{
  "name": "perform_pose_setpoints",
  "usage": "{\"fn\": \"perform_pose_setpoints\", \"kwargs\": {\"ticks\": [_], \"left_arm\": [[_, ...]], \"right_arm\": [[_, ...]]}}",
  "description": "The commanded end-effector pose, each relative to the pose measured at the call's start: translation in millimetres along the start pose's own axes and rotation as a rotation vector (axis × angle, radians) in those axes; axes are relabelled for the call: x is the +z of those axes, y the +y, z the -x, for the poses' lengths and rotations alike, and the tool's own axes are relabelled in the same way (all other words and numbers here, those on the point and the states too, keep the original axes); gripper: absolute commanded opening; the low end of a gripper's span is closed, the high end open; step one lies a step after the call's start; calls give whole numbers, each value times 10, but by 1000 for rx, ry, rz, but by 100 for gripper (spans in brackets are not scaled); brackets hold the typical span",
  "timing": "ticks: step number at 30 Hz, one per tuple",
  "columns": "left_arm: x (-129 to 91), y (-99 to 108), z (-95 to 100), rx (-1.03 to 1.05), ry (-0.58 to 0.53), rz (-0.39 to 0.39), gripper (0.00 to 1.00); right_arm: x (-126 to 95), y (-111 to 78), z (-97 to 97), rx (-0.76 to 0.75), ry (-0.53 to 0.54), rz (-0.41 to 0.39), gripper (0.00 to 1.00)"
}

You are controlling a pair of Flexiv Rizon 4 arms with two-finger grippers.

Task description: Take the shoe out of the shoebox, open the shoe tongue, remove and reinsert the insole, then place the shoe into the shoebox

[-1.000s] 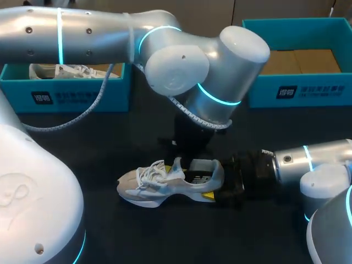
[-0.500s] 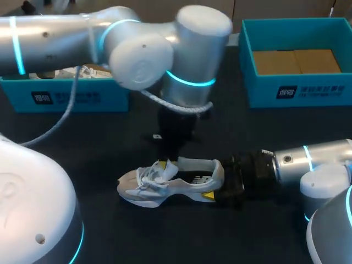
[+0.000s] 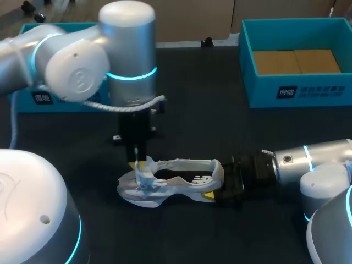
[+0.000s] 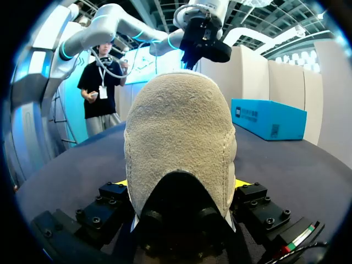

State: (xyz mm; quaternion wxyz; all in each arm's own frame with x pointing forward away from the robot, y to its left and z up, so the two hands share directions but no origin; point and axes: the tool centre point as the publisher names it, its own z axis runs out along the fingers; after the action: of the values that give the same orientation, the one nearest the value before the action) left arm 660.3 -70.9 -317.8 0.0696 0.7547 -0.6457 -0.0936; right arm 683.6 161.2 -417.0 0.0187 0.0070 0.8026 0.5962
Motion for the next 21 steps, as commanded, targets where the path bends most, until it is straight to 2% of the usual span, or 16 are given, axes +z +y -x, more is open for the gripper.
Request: {"fn": "perform_pose_setpoints", "kwargs": {"ticks": [1, 13, 15, 18, 19, 20, 21], "left_arm": [[123, 5, 231, -8, 289, 6, 0], [548, -181, 300, -100, 179, 11, 0], [616, -218, 297, -117, 156, 20, 20], [672, -240, 310, -135, 123, 15, 35], [662, -223, 331, -137, 121, 11, 47], [640, -203, 356, -137, 119, 6, 86], [607, -187, 383, -137, 120, -2, 93]], "right_arm": [[-5, 6, -6, -1, -1, -3, 0], [-5, 6, -6, -1, -1, -3, 0], [-5, 6, -6, -1, -1, -3, 0], [-5, 6, -6, -1, -1, -3, 0], [-5, 6, -6, -1, -1, -3, 0], [-5, 6, -6, -1, -1, -3, 0], [-5, 6, -6, -1, -1, -3, 0]]}}
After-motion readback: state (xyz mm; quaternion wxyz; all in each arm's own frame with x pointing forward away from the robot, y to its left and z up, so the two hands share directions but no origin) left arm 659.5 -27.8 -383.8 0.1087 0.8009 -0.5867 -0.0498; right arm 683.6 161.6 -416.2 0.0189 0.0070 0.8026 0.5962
